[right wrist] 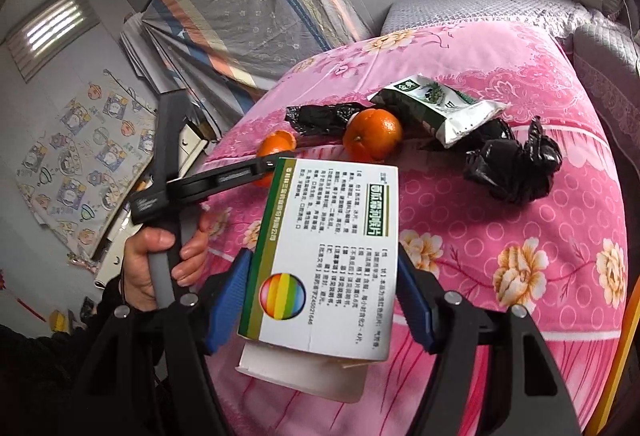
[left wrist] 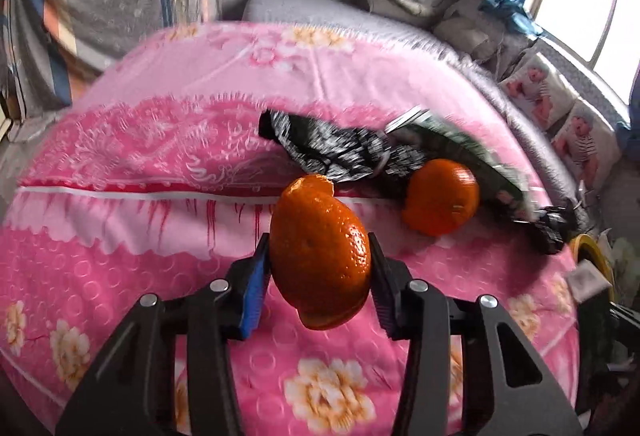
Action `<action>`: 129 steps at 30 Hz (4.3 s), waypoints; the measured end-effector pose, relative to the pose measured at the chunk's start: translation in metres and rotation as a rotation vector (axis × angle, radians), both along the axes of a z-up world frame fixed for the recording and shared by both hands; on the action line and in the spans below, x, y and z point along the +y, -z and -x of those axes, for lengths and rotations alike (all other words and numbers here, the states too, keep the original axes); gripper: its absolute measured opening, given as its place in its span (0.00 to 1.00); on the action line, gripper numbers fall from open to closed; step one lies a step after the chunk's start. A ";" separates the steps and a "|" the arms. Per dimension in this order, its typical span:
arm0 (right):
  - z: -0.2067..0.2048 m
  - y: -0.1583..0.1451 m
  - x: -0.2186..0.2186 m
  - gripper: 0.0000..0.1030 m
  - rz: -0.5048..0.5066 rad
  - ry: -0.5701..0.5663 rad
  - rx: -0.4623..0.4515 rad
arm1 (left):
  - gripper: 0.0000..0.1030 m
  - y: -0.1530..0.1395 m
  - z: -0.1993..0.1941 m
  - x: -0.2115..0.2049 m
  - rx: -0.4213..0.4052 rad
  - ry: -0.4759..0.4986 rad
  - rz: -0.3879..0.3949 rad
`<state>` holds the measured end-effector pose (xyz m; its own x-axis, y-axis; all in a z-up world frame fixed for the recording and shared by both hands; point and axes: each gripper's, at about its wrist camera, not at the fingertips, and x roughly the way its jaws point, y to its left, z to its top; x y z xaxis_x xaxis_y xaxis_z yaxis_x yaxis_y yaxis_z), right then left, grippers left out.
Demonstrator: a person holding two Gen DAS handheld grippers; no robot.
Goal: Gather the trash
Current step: 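Grasp an orange with the left tool while the right tool holds the box, then carry the orange and box over the yellow bin and open both tools, then return the left tool to the bed and grasp the black plastic bag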
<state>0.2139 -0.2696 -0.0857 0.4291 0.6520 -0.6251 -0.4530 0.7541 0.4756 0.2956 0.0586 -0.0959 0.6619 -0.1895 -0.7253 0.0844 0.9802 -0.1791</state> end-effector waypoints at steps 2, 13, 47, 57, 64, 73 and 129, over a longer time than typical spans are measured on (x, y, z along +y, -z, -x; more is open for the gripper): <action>0.003 -0.001 -0.004 0.63 -0.010 -0.001 0.011 | 0.42 -0.015 0.020 0.000 -0.046 0.016 0.010; 0.018 -0.021 -0.047 0.63 -0.078 0.093 -0.016 | 0.42 -0.082 0.092 -0.034 -0.256 0.094 -0.046; 0.083 -0.035 -0.240 0.63 -0.094 0.625 -0.244 | 0.42 -0.144 0.147 -0.247 -0.511 0.487 -0.077; 0.096 -0.003 -0.273 0.63 0.023 0.784 -0.229 | 0.42 -0.129 0.143 -0.300 -0.497 0.568 -0.081; 0.098 0.017 -0.292 0.64 0.086 0.857 -0.202 | 0.42 -0.109 0.131 -0.328 -0.443 0.609 -0.079; 0.092 0.042 -0.302 0.64 0.163 0.918 -0.123 | 0.42 -0.070 0.099 -0.367 -0.300 0.646 -0.076; 0.056 0.012 -0.226 0.83 0.064 0.743 -0.096 | 0.88 -0.123 0.002 -0.029 -0.448 0.084 0.050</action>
